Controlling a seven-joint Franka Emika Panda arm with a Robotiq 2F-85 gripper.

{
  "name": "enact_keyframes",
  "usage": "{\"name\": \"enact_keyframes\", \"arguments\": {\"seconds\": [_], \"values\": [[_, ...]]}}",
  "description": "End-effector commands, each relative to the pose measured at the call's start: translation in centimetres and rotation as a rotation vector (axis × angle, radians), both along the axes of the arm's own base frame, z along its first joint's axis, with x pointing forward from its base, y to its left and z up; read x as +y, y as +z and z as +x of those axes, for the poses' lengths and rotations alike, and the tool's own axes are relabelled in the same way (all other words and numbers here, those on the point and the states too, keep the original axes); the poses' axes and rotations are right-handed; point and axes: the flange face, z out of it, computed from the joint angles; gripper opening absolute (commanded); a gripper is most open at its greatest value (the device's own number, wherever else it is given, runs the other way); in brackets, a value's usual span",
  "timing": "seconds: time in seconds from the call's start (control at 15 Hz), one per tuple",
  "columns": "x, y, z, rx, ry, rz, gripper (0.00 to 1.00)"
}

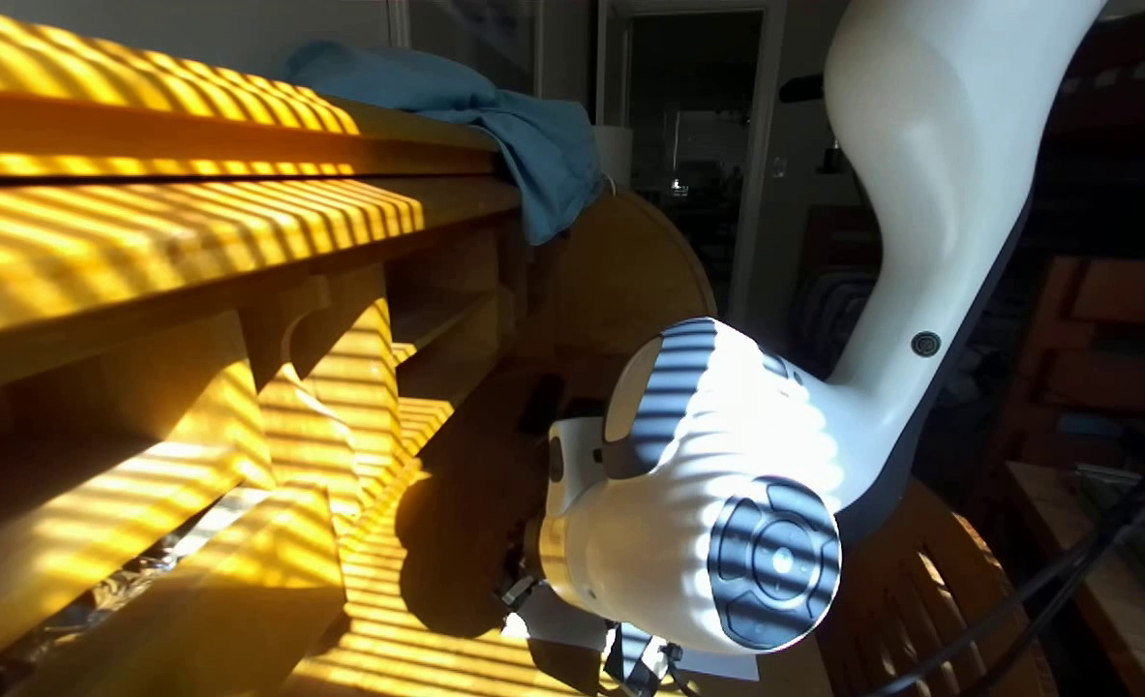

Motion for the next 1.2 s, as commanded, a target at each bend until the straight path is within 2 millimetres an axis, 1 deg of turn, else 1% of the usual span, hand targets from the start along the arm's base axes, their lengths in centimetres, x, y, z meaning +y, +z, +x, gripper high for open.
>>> {"name": "enact_keyframes", "arguments": {"seconds": [0.0,0.2,0.33,0.73,1.13], "values": [[1.1,-0.6,0.5,0.013,0.016,-0.016,0.02],[1.2,-0.5,0.6,0.013,0.019,-0.028,0.02],[0.9,-0.6,0.6,0.013,0.014,-0.032,0.02],[-0.3,-0.9,0.3,0.015,-0.008,-0.045,0.02],[-1.5,-0.8,0.2,0.006,-0.036,-0.074,0.02]]}}
